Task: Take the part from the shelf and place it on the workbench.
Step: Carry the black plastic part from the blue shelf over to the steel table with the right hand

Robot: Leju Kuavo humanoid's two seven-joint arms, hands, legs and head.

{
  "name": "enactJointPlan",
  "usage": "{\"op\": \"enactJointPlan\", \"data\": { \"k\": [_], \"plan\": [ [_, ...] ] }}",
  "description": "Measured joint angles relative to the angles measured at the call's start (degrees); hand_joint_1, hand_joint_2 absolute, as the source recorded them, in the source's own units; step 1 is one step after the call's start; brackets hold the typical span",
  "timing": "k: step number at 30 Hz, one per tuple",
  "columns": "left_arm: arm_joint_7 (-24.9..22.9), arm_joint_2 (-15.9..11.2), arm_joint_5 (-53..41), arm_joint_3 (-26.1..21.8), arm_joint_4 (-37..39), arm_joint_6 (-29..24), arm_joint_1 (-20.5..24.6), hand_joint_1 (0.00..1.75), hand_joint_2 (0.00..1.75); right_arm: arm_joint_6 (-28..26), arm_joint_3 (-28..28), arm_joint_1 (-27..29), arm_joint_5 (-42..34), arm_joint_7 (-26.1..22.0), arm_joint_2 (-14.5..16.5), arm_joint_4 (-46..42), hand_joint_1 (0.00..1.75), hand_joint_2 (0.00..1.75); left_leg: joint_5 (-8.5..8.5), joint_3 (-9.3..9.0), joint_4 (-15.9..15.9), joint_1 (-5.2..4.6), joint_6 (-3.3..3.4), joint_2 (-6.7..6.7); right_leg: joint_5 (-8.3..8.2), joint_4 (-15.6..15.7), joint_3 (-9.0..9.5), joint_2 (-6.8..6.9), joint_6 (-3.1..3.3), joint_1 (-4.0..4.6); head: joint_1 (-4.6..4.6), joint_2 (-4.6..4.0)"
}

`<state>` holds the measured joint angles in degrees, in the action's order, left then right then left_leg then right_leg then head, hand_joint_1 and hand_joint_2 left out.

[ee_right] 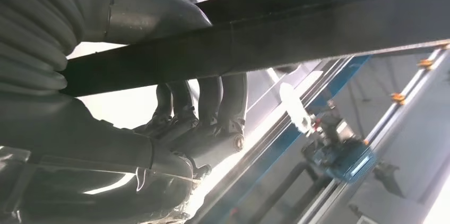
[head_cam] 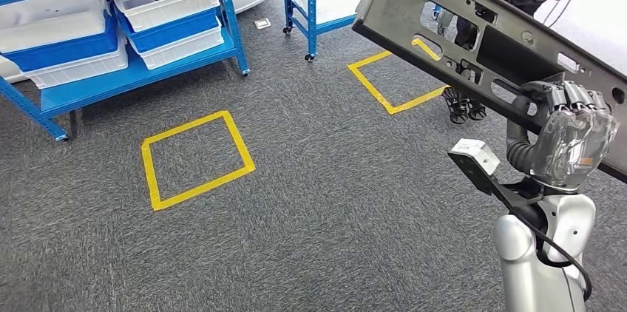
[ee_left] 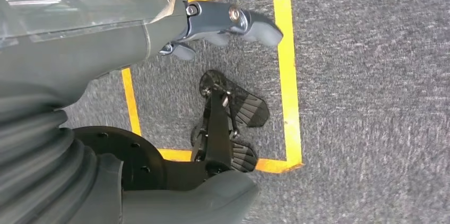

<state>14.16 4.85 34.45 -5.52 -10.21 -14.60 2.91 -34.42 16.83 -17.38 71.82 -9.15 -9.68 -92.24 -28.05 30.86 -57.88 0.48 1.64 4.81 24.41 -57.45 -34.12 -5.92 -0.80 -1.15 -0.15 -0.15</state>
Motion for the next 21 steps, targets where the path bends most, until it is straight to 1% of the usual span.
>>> {"op": "enactJointPlan", "data": {
  "k": [1,2,3,4,5,6,7,8,9,10,11,12,13,14,15,16,17,18,19,20,21],
  "plan": [
    [-0.2,0.0,0.0,0.0,0.0,0.0,0.0,0.00,1.75,0.0,-0.2,-0.3,1.8,0.7,0.0,0.2,1.75,1.75,-0.06,-0.20,0.6,-0.21,0.15,-0.21,-0.20,0.1,-0.23,-0.62,-0.34,0.04,-0.01,0.00],
    [-0.3,0.0,0.0,0.0,0.0,-0.1,0.1,0.00,1.75,0.0,-0.5,-0.4,3.6,1.3,0.1,0.5,1.75,1.75,0.18,-0.25,0.8,-0.30,0.32,-1.06,-0.47,0.2,-0.56,-1.17,-0.75,0.02,-0.01,0.00],
    [-0.3,0.0,0.1,0.0,0.0,-0.1,0.1,0.00,1.75,0.0,-0.8,-0.5,5.5,1.9,0.1,0.8,1.75,1.75,0.57,-0.34,1.2,-0.33,0.60,-1.77,-0.52,0.1,-0.93,-0.85,-1.02,0.02,-0.01,0.00],
    [-0.3,0.0,0.1,0.0,0.0,-0.1,0.2,0.00,1.75,0.0,-1.1,-0.7,7.7,2.7,0.1,1.2,1.75,1.75,1.00,-0.39,1.6,-0.27,0.99,-2.51,-0.02,-0.8,-1.59,0.27,-1.10,0.08,0.07,0.00],
    [-0.3,0.1,0.2,0.0,0.0,-0.2,0.2,0.00,1.75,0.0,-1.3,-0.9,9.8,3.5,0.1,1.7,1.75,1.75,1.43,-0.40,2.0,-0.13,1.31,-3.33,1.13,-2.8,-2.70,1.80,-1.00,0.16,0.16,0.00],
    [-0.4,0.0,0.3,0.0,0.0,-0.2,0.1,0.00,1.75,0.0,-1.4,-1.1,11.7,4.4,0.2,2.2,1.75,1.75,1.65,-0.31,2.2,-0.09,1.50,-4.17,2.88,-5.9,-4.16,3.50,-0.80,0.09,0.23,0.00],
    [-0.4,0.0,0.4,0.0,0.0,-0.3,0.0,0.00,1.75,0.0,-1.5,-1.3,13.1,5.1,0.3,2.8,1.75,1.75,1.73,-0.15,2.2,-0.09,1.62,-5.04,4.84,-9.9,-5.96,4.52,-0.76,0.05,0.32,0.00],
    [-0.4,0.0,0.4,0.0,0.0,-0.3,0.0,0.00,1.75,0.0,-1.6,-1.4,13.9,5.6,0.3,3.3,1.75,1.75,1.80,-0.02,2.2,-0.09,1.57,-5.93,6.36,-13.6,-7.49,4.93,-0.94,-0.11,0.33,0.00],
    [-0.4,0.0,0.4,0.0,0.0,-0.3,-0.1,0.00,1.75,0.0,-1.7,-1.4,14.3,5.8,0.4,3.7,1.75,1.75,1.86,0.11,2.2,-0.07,1.49,-6.79,7.16,-15.9,-8.26,5.16,-1.35,-0.33,0.36,0.00],
    [-0.4,0.0,0.4,0.0,0.0,-0.3,-0.1,0.00,1.75,0.0,-1.8,-1.4,14.5,5.9,0.4,4.0,1.75,1.75,1.90,0.20,2.2,-0.02,1.37,-7.62,7.10,-15.9,-7.82,5.40,-1.96,-0.56,0.39,0.00],
    [-0.4,0.1,0.4,0.0,0.0,-0.3,0.0,0.00,1.75,0.0,-1.9,-1.4,14.6,6.0,0.4,4.3,1.75,1.75,1.90,0.26,2.1,0.06,1.20,-8.39,6.31,-13.7,-6.21,5.84,-2.66,-0.84,0.40,0.00],
    [-0.4,0.1,0.4,0.0,0.0,-0.3,0.0,0.00,1.75,0.1,-2.0,-1.5,14.8,6.2,0.4,4.5,1.75,1.75,1.83,0.30,1.9,0.15,0.91,-9.15,5.13,-9.7,-3.58,6.85,-3.40,-1.13,0.42,0.00],
    [-0.4,0.1,0.5,0.0,0.0,-0.3,0.0,0.00,1.75,0.2,-2.0,-1.6,15.1,6.4,0.5,4.7,1.75,1.75,1.61,0.39,1.6,0.08,0.49,-9.82,4.10,-5.6,-0.99,8.43,-3.85,-1.24,0.47,0.00],
    [-0.5,0.0,0.5,0.0,0.0,-0.3,0.0,0.00,1.75,0.4,-2.0,-1.8,15.4,6.6,0.6,4.8,1.75,1.75,1.33,0.42,1.2,-0.02,0.00,-10.49,3.29,-2.5,0.89,9.62,-3.84,-1.26,0.44,0.00],
    [-0.5,-0.1,0.6,0.0,0.0,-0.3,0.1,0.00,1.75,0.7,-2.0,-1.9,16.0,7.0,0.7,5.0,1.75,1.75,1.11,0.40,1.0,-0.17,-0.48,-11.13,2.83,-0.7,1.95,10.38,-3.48,-1.15,0.33,0.00],
    [-0.5,-0.2,0.7,0.0,0.0,-0.4,0.1,0.00,1.75,0.9,-2.0,-2.0,16.5,7.4,0.8,5.1,1.75,1.75,0.95,0.32,0.8,-0.30,-0.84,-11.78,2.66,-0.3,2.00,10.36,-2.84,-0.94,0.21,0.00],
    [-0.6,-0.2,0.8,0.0,0.0,-0.4,0.1,0.00,1.75,1.1,-2.0,-2.1,17.1,7.8,0.8,5.3,1.75,1.75,0.93,0.19,0.8,-0.21,-1.12,-12.47,2.43,-0.4,1.77,9.50,-2.19,-0.91,0.06,0.00],
    [-0.6,-0.2,0.9,0.0,0.0,-0.4,0.2,0.00,1.75,1.2,-2.1,-2.1,17.5,8.2,0.9,5.5,1.75,1.75,0.84,0.14,0.8,-0.02,-1.39,-12.74,2.26,-0.4,1.59,8.73,-1.69,-0.97,-0.04,0.00],
    [-0.6,-0.2,1.0,0.0,0.0,-0.4,0.2,0.00,1.75,1.3,-2.1,-2.1,17.7,8.5,0.9,5.6,1.75,1.75,0.26,0.31,0.2,0.24,-1.67,-11.99,2.05,-0.4,1.42,8.02,-1.28,-1.06,-0.05,0.00],
    [-0.7,-0.2,1.0,0.0,0.0,-0.4,0.2,0.00,1.75,1.5,-2.1,-2.2,17.9,8.9,0.9,5.7,1.75,1.75,-0.96,0.92,-1.3,0.45,-1.91,-10.50,1.84,-0.4,1.30,7.40,-0.90,-1.18,-0.08,0.00],
    [-0.7,-0.2,1.0,0.0,0.0,-0.5,0.2,0.00,1.75,1.7,-2.1,-2.3,18.0,9.2,1.0,5.7,1.75,1.75,-2.82,2.08,-4.0,0.60,-2.09,-8.52,1.66,-0.4,1.15,6.81,-0.58,-1.17,-0.12,0.00]
  ]
}}
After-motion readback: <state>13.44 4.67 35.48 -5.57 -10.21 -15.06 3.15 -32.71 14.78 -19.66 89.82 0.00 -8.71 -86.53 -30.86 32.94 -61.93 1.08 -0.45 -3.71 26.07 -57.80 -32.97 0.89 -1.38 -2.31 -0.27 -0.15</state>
